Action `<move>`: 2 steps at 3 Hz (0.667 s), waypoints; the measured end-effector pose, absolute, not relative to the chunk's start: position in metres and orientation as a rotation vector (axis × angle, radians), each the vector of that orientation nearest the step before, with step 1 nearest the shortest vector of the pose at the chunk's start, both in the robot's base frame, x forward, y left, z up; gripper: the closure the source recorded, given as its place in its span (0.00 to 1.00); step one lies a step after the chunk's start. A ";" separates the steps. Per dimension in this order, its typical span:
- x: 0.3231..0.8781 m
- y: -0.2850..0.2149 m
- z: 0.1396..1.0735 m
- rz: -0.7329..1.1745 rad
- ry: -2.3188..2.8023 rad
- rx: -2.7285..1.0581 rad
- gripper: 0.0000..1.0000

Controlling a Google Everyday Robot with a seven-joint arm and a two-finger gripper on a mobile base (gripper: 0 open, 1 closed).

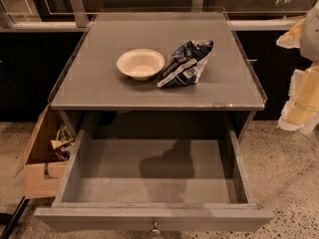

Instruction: Place blue chip bag into top drawer

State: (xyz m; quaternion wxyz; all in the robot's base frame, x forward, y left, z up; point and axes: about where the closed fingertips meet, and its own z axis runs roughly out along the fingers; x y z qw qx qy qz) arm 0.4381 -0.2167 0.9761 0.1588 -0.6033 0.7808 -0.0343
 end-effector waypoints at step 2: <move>0.447 -0.218 0.984 -0.029 2.123 -1.803 0.00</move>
Offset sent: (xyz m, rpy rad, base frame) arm 0.0121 -0.0060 0.0139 0.0926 -0.0063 0.1875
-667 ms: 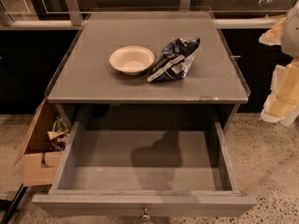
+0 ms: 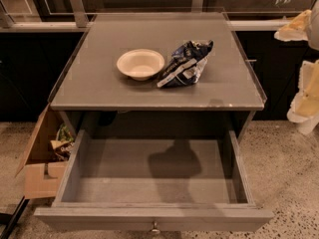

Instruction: Place blue chip bag into top drawer

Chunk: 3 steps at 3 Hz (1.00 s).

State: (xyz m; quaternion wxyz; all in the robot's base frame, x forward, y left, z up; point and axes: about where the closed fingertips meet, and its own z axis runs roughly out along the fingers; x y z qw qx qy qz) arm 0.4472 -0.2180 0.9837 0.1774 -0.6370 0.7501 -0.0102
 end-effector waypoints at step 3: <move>0.510 -0.228 1.025 -0.030 1.724 -1.982 0.00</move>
Offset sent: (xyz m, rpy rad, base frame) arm 0.0483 -0.0211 0.0510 0.0356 -0.1024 0.4036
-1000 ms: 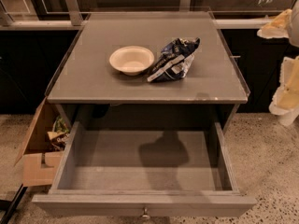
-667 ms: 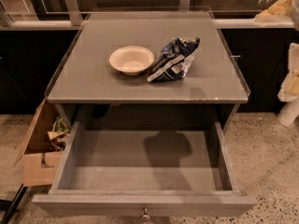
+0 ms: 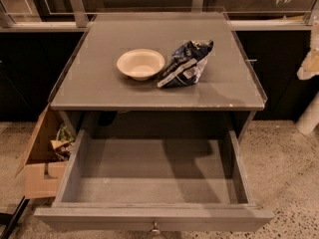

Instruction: Place blue chip bag into top drawer

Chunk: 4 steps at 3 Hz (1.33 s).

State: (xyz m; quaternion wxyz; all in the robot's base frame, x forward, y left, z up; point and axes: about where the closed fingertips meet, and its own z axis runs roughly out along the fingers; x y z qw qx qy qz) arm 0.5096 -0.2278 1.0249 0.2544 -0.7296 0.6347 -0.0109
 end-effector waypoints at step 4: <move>0.602 -0.181 0.996 0.002 1.655 -1.974 0.00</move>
Offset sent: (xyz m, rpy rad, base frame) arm 0.0971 0.0353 -0.0239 0.0715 -0.0478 0.0304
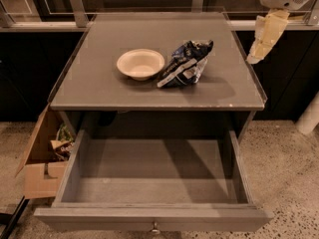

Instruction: Place blue chip bag into top drawer

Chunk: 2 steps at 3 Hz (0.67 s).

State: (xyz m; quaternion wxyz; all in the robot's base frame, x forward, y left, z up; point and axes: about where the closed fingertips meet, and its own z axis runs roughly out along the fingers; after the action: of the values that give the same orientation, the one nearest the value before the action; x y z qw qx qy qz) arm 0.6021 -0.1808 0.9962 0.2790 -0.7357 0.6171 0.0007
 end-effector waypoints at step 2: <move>0.654 -0.186 0.982 0.011 1.590 -1.907 0.00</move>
Offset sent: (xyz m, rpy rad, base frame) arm 0.0833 -0.0166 -0.0118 0.1072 -0.0851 0.0240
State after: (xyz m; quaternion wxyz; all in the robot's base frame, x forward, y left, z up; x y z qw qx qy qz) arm 0.6542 -0.1863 0.9817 0.3232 -0.7268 0.6060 0.0044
